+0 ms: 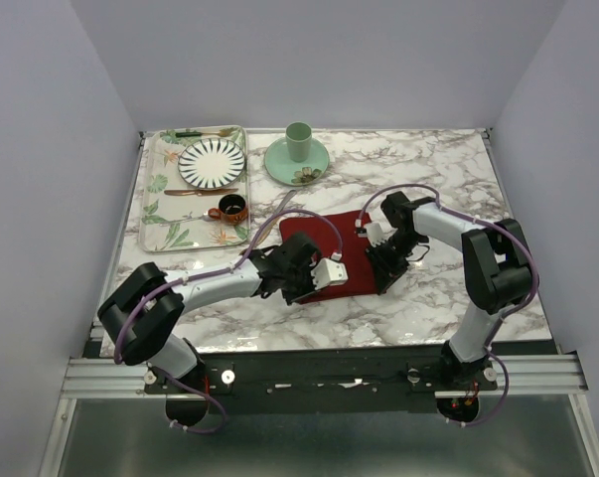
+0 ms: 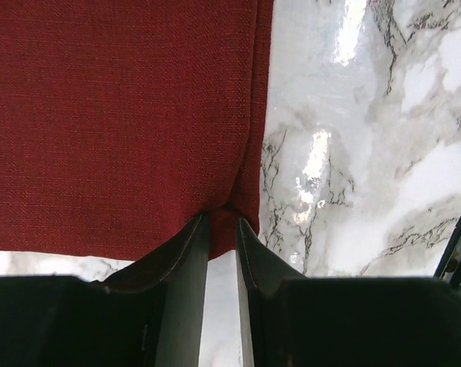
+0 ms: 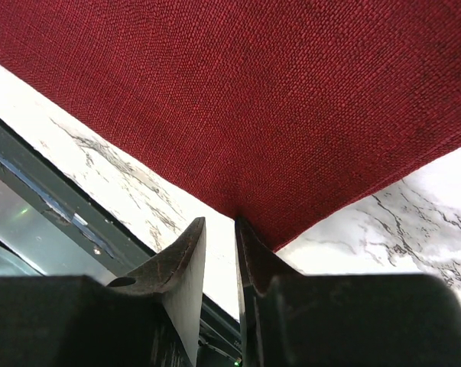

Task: Fold the napkin into a case and place the utensils inside
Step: Smooth out the lower triangle-folded napkin at the center of the board.

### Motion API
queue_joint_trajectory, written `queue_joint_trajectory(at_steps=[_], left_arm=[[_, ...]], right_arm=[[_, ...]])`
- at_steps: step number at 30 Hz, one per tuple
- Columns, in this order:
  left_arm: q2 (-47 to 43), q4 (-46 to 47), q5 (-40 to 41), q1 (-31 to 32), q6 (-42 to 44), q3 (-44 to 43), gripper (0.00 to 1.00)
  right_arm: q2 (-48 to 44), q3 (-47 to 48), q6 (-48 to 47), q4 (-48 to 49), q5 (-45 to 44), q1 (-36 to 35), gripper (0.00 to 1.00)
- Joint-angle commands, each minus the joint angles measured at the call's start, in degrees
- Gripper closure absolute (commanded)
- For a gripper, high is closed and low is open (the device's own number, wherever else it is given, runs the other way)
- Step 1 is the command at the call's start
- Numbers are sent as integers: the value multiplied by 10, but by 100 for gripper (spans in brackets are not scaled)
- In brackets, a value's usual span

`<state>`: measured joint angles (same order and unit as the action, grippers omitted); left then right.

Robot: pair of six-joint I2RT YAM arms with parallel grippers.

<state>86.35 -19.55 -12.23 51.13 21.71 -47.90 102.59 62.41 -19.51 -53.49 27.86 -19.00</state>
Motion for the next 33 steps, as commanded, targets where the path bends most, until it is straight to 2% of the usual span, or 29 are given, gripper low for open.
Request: queue_joint_trajectory(at_steps=[1,8,12,16,17,18,26,33], left_arm=[[2,19,15,5,-19,-18,66],[37,23,22,12,-25,-29,60],[59,17,43,15,-24,-33,61],[56,2,52,15,-21,-33,76],[52,-1,50,15,-20,-33,84],[39,-3,50,15,-20,-32,87],[-34,1,52,15,-28,10,100],[-84,17,28,16,-9,68,100]], right_arm=[[13,6,3,10,-16,2,71],[17,9,3,9,-20,1,71],[20,14,0,7,-28,2,71],[20,15,-7,4,-38,2,72],[21,15,-9,5,-41,2,72],[21,14,-9,5,-45,2,72],[22,7,-12,12,-61,2,71],[27,10,-11,15,-66,3,71]])
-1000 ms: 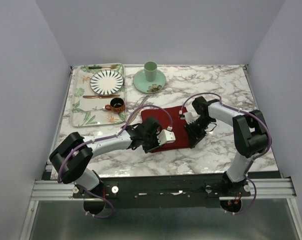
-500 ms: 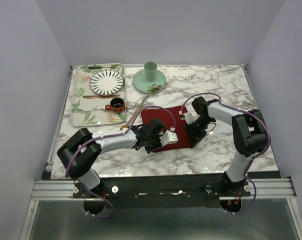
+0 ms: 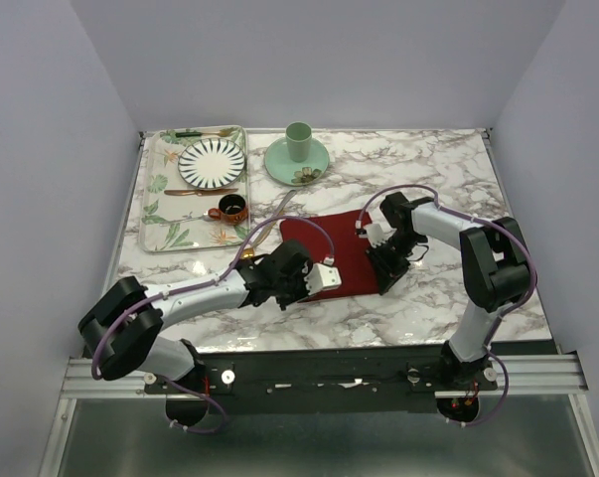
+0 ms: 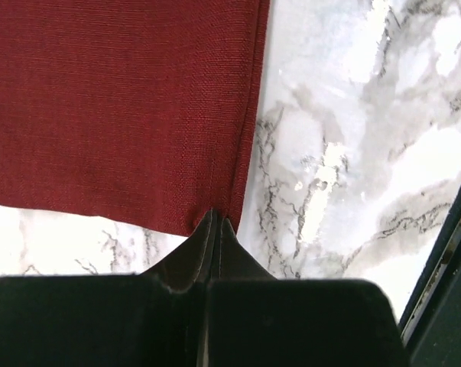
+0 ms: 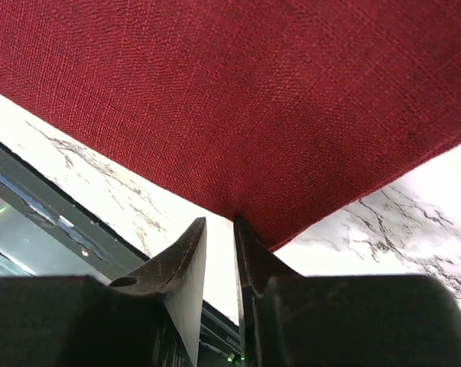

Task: Fold the napkin into a case and place the utensils inside
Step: Smooth out the lower triangle-folded napkin at the center of the board.

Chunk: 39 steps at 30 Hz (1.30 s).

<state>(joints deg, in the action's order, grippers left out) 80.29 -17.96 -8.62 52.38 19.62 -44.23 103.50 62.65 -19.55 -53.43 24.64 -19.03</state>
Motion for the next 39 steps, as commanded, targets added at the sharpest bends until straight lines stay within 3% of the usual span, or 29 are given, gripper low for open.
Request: queue_joint_trajectory(at_steps=[1,4,7,8,10,12,16,25,28,35,39], left_arm=[[-20,-3,-8,4,16,34,100],[-7,-13,-10,4,23,38,100],[-13,-24,-31,3,39,39,80],[-19,-25,-40,4,45,41,67],[-54,-24,-70,4,49,41,63],[-86,-26,-102,3,55,37,63],[-89,-62,-131,-22,46,-9,65],[15,-46,-105,-41,52,-78,59],[64,-51,-102,-41,67,-102,62],[148,-127,-122,-27,140,-120,79],[199,-164,-140,6,125,-151,81]], right_arm=[[18,10,-10,12,-35,2,71],[18,13,-11,10,-27,2,70],[15,19,-17,-1,-8,2,64],[13,25,-17,-7,-3,2,62],[0,33,-21,-17,21,2,54],[-14,48,-24,-38,36,2,48],[-57,56,-17,-67,66,3,47],[-54,49,43,-72,102,55,52],[-35,50,64,-53,98,56,55],[37,80,88,-27,59,56,60],[78,106,86,-27,29,56,60]])
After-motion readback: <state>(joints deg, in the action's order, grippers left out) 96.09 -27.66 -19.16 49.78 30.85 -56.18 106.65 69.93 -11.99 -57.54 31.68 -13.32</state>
